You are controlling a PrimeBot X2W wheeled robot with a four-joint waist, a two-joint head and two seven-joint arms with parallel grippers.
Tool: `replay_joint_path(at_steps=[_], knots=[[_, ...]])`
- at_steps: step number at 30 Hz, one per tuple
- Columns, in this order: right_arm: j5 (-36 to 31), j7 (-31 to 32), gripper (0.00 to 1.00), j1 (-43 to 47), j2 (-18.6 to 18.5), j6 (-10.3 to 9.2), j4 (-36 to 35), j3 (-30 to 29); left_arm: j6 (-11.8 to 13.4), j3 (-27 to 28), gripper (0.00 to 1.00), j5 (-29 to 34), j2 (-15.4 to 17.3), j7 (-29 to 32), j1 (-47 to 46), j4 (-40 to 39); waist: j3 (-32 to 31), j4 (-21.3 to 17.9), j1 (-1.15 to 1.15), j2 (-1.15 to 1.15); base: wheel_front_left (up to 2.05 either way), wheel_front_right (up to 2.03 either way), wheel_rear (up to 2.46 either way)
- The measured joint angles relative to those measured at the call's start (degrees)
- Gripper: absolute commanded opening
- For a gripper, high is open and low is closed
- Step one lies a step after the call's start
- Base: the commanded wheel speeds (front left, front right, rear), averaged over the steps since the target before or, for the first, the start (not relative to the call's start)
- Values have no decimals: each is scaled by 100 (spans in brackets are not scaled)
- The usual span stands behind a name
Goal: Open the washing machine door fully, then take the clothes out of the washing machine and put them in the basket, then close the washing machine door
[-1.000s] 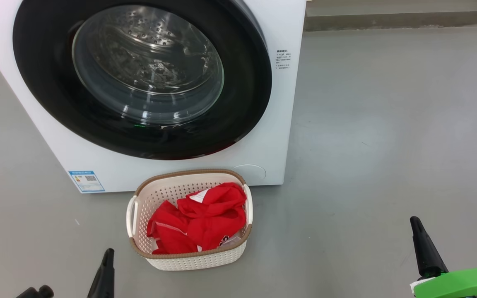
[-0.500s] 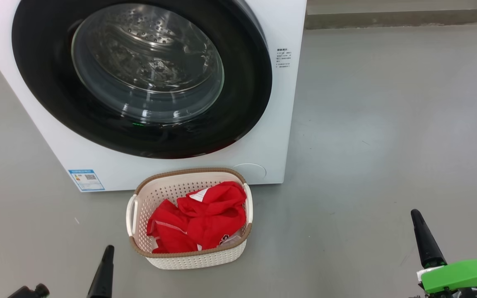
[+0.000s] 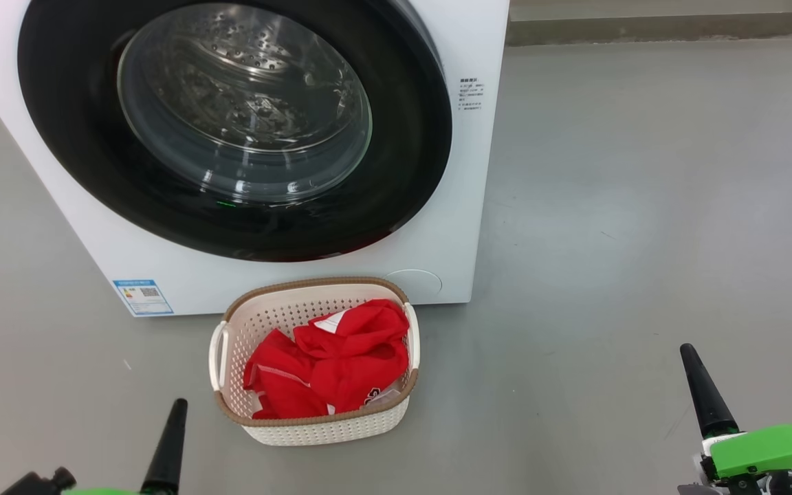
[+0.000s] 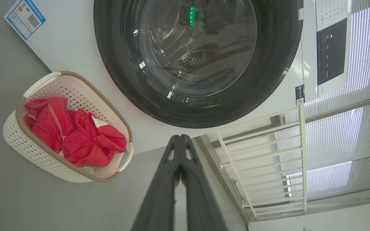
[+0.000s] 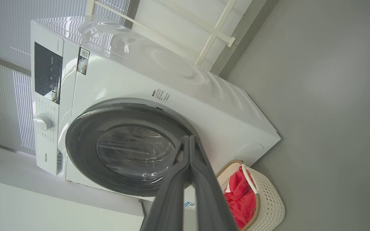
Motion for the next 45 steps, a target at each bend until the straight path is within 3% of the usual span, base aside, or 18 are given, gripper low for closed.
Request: replay_joint_path(at_steps=[31, 45], knots=[[2062, 454, 0, -453, -68, -2, 267, -5, -156, 169, 0, -2070, -1, 487, -325, 209, 57, 2, 0, 0, 0, 0, 0], [2079, 498, 0, -458, -71, -2, 276, -9, -197, 181, 0, -2123, -1, 506, -333, 212, 57, 2, 0, 0, 0, 0, 0]])
